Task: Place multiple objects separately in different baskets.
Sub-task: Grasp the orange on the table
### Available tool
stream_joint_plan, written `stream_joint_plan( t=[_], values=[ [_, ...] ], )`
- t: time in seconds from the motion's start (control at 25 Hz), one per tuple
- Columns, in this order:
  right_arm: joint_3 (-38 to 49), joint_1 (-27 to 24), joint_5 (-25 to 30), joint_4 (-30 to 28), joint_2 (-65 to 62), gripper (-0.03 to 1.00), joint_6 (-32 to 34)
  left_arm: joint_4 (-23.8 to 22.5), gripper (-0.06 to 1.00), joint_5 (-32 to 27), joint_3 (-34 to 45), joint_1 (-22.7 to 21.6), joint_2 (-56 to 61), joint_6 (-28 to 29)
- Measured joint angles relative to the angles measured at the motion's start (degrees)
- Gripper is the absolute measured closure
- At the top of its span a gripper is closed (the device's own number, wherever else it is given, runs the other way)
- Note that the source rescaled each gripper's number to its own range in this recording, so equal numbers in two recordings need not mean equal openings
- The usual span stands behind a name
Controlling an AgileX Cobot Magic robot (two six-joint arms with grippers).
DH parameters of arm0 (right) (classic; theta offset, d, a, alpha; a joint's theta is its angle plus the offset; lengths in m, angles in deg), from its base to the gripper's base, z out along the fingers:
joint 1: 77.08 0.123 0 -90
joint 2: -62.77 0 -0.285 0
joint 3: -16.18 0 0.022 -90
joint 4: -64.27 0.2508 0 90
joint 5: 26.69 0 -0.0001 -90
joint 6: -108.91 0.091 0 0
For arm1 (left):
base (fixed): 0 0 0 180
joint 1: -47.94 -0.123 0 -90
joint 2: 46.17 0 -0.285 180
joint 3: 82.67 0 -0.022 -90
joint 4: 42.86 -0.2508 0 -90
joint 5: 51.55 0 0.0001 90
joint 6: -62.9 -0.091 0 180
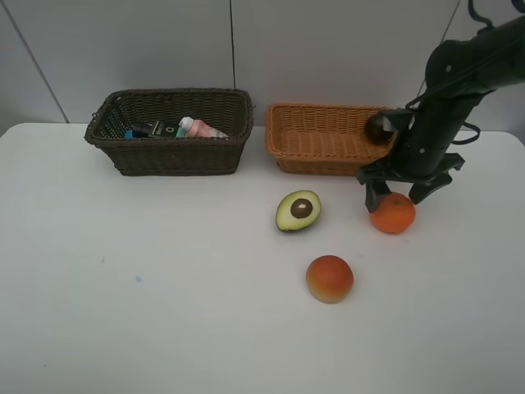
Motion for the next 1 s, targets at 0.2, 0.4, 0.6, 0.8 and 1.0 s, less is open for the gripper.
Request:
stream_joint_plan(
  t=[0.2,0.4,0.6,0.8,1.0],
  values=[
    [0.0,0.0,-2.4,-1.1,0.6,0.12,0.0,0.0,0.06,0.0,0.0,0.0,0.0,0.0],
    [0.0,0.0,-2.9,-2.2,2.5,0.12,0.1,0.0,0.06,0.0,0.0,0.0,0.0,0.0],
    [0.0,0.0,-3.5,-2.7,5.7,0.12,0.1,0.0,0.06,0.0,0.0,0.0,0.0,0.0],
    [0.0,0.0,-3.9,-2.6,7.7,0.12,0.2,0.0,0.06,0.0,0.0,0.0,0.0,0.0],
    [-0.3,0.0,-3.0,-2.1,7.8,0.38,0.2,0.0,0.06,0.0,0.0,0.0,0.0,0.0]
  ],
)
